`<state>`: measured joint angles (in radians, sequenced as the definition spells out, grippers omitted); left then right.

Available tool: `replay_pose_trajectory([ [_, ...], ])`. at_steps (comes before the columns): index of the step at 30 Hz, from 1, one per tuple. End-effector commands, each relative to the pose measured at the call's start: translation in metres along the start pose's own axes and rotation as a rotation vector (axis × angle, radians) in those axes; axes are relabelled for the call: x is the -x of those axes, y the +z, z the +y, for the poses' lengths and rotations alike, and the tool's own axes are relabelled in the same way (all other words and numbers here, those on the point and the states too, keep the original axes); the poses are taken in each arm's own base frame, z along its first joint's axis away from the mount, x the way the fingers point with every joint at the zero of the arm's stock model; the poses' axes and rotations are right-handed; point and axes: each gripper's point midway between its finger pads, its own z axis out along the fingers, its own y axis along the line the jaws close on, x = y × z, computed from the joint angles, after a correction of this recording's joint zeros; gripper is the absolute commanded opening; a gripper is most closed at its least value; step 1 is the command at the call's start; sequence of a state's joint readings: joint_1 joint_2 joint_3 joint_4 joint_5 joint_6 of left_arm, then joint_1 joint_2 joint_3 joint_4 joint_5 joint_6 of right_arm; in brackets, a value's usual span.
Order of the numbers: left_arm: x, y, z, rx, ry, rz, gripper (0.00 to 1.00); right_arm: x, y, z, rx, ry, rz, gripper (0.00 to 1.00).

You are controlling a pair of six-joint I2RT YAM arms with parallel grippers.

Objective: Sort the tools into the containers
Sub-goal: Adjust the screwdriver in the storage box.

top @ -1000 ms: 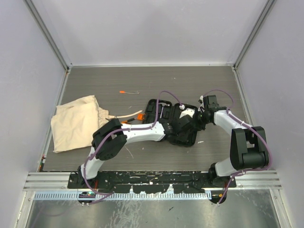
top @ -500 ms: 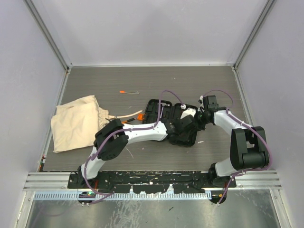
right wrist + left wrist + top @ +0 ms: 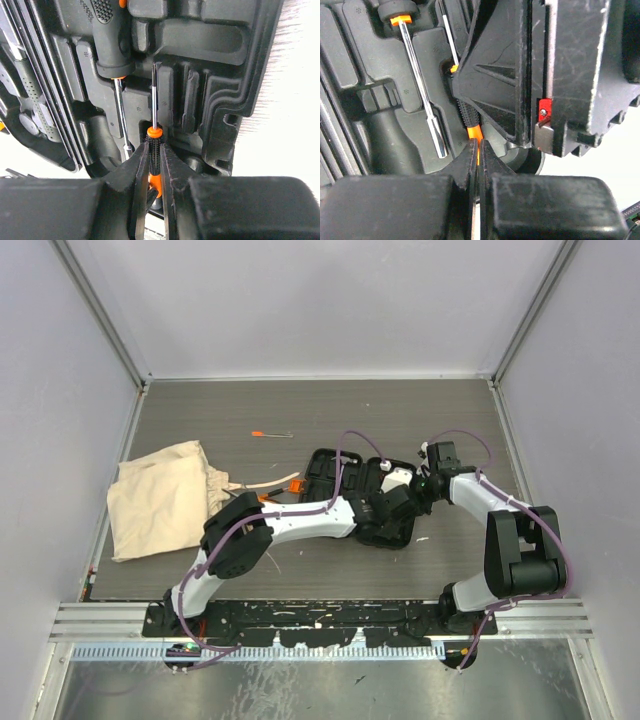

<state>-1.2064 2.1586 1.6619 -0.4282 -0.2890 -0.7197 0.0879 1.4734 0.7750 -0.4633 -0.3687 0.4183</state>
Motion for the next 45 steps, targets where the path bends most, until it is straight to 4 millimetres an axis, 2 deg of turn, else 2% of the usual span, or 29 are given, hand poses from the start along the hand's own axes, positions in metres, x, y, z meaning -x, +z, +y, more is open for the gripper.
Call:
replay_pose_trajectory([
  [1, -0.131, 0.029, 0.052, 0.158, 0.074, 0.382, 0.0, -0.009, 0.008, -0.024, -0.102, 0.01, 0.019, 0.2],
  [13, -0.169, 0.045, 0.069, 0.19, 0.025, 0.52, 0.0, -0.008, 0.006, -0.026, -0.114, 0.014, 0.008, 0.2],
  [24, -0.199, 0.047, 0.091, 0.29, 0.046, 0.634, 0.0, -0.008, 0.004, -0.026, -0.12, 0.018, -0.003, 0.2],
  [30, -0.2, 0.046, 0.093, 0.306, 0.053, 0.637, 0.0, -0.008, 0.004, -0.026, -0.116, 0.018, -0.007, 0.2],
  [33, -0.183, 0.044, 0.082, 0.261, 0.073, 0.578, 0.0, -0.006, 0.003, -0.024, -0.109, 0.013, -0.013, 0.2],
  [36, -0.153, 0.035, 0.068, 0.203, 0.105, 0.486, 0.0, -0.002, -0.001, -0.018, -0.089, 0.007, -0.031, 0.2],
  [40, -0.097, 0.014, 0.052, 0.146, 0.157, 0.311, 0.0, 0.006, -0.006, -0.005, -0.039, -0.004, -0.062, 0.21],
  [45, -0.022, -0.021, 0.021, 0.07, 0.225, 0.123, 0.0, 0.021, -0.014, 0.004, -0.022, -0.013, -0.114, 0.21],
])
